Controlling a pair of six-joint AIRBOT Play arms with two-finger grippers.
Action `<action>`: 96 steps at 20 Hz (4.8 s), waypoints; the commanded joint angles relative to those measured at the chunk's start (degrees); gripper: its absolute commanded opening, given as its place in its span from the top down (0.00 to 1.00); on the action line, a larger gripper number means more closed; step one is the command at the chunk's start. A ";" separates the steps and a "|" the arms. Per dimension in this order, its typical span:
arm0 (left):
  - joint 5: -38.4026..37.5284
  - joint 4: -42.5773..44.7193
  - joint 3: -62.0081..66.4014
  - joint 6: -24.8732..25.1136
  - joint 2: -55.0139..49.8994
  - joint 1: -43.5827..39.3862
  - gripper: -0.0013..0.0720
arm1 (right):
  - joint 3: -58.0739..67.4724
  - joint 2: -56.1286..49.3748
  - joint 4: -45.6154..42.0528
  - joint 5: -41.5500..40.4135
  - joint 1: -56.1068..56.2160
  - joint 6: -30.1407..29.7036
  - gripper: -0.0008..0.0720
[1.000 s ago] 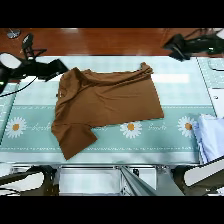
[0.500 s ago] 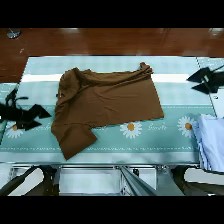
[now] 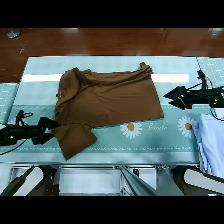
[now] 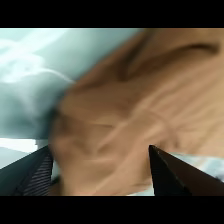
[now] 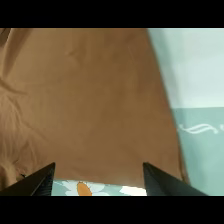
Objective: Fold the shirts.
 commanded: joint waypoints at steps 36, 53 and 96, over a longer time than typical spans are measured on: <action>-6.97 -12.52 78.23 7.37 4.85 -6.12 0.96 | 72.28 8.72 -24.39 7.13 14.34 14.69 0.96; -13.92 35.74 78.49 -4.96 22.49 -25.77 0.96 | 55.34 37.27 -37.00 17.22 14.34 17.81 0.96; -18.45 29.62 47.63 -4.04 -28.02 -16.90 0.02 | 37.07 -22.23 -27.76 17.90 3.76 15.43 0.14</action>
